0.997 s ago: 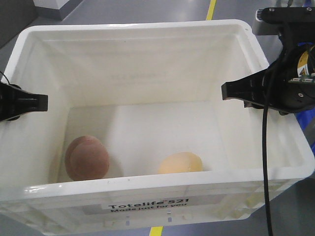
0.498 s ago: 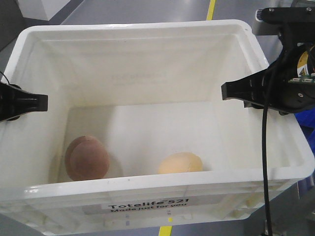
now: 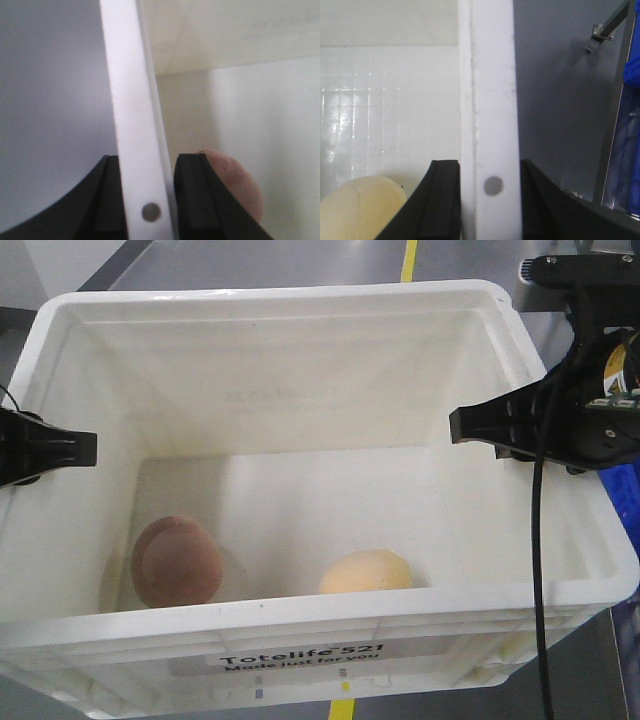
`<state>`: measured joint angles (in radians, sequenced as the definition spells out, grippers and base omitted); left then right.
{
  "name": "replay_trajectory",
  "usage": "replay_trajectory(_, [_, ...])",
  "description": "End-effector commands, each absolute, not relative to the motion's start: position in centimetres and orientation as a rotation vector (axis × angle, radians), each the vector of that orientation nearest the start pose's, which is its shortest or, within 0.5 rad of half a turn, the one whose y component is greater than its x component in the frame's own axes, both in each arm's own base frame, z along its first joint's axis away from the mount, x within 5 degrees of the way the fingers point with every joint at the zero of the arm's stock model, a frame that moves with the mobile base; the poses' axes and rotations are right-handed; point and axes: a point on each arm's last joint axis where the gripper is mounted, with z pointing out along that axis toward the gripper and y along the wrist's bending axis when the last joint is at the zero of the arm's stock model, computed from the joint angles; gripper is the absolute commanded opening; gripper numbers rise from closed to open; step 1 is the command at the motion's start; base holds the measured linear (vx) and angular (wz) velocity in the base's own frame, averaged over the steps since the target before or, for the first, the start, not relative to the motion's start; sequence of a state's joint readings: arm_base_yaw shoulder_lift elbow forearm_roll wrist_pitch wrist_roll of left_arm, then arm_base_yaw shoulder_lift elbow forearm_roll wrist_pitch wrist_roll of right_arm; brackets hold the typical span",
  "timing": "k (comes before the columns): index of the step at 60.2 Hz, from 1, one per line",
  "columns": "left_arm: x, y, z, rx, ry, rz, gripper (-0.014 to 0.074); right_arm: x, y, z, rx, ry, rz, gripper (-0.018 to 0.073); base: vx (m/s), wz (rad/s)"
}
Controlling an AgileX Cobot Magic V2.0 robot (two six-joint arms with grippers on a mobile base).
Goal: Place moving items into box and shelve
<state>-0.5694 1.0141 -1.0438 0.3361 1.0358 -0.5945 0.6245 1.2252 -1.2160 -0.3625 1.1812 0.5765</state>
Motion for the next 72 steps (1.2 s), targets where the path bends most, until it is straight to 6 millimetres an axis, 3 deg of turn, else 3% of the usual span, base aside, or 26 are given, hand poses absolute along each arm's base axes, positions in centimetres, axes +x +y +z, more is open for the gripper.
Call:
replay_trajectory(1, [17.04, -7.72, 38.94, 0.102, 2.245, -0.139, 0.0094, 20.50, 10.21, 39.13, -0.131, 2.393, -0.054, 0.0095, 0.43, -0.17])
replay_trajectory(72, [17.03, -7.71, 38.92, 0.102, 2.247, -0.138, 0.0094, 20.50, 10.21, 39.13, -0.131, 2.393, -0.054, 0.0095, 0.42, -0.14])
